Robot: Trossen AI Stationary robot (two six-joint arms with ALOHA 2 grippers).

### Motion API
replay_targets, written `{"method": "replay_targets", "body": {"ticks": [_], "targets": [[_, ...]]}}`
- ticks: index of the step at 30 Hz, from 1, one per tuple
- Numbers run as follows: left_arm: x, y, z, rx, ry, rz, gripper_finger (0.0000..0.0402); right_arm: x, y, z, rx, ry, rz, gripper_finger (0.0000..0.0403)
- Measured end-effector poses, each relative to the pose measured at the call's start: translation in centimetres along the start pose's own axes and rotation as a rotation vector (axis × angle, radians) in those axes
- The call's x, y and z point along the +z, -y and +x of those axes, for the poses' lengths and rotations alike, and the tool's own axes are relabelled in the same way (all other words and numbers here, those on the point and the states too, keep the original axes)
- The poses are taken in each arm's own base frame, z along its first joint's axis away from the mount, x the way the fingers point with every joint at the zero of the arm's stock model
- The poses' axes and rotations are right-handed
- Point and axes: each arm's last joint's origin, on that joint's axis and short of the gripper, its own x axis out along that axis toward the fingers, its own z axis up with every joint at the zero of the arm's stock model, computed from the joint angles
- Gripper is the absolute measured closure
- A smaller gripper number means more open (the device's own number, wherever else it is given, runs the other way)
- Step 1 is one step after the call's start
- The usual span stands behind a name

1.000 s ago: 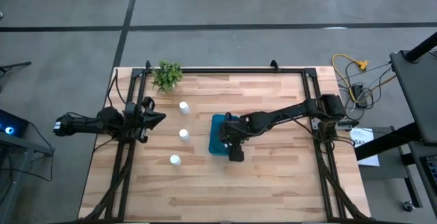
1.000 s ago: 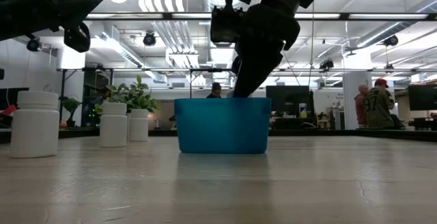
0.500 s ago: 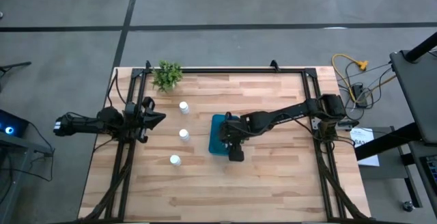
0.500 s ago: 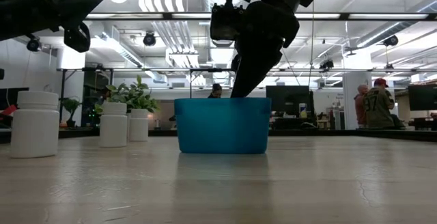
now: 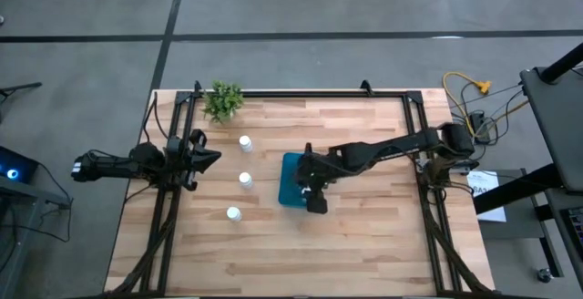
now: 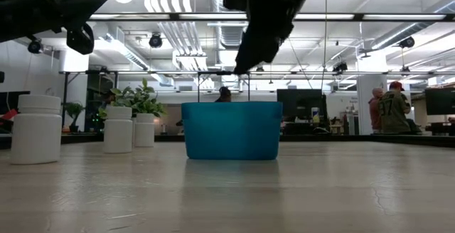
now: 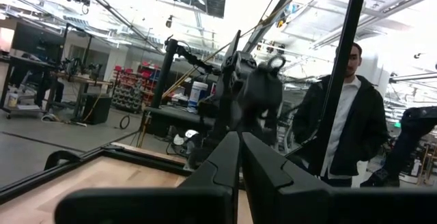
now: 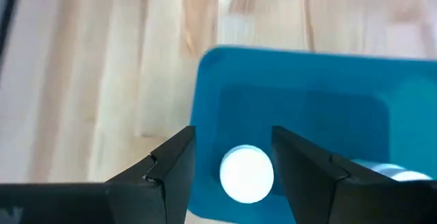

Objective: Pick and place pill bottles into a basket
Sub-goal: Put the white pill bottle into the blue container

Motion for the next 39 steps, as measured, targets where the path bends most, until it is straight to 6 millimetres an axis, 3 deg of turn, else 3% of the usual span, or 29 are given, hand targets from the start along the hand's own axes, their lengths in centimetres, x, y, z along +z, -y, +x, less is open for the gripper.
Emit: {"method": "replay_targets", "body": {"ticks": [6, 13, 22, 26, 30, 39], "targets": [[0.0, 0.0, 0.0, 0.000, -0.001, 0.000, 0.0402, 1.6, -0.1, -3.7, 0.025, 0.178, 0.037, 0.0237], [0.0, 0.0, 0.0, 0.000, -0.001, 0.000, 0.0402, 3.8, 0.6, -9.2, 0.074, 0.545, 0.078, 0.0305], [0.0, 0.0, 0.0, -0.001, 0.004, 0.000, 0.0402, 3.8, 1.6, -14.6, 0.109, 0.913, 0.082, 0.0376], [0.0, 0.0, 0.0, 0.000, 0.003, 0.000, 0.0402, 2.3, 1.9, -16.3, 0.163, 1.135, 0.088, 0.0391], [0.0, 0.0, 0.0, 0.000, 0.002, 0.000, 0.0402, -0.4, 2.4, -17.7, 0.233, 1.339, 0.112, 0.0394], [0.0, 0.0, 0.0, 0.000, 0.003, -0.003, 0.0402, -6.8, 3.0, -20.9, 0.229, 1.506, 0.117, 0.0394]]}}
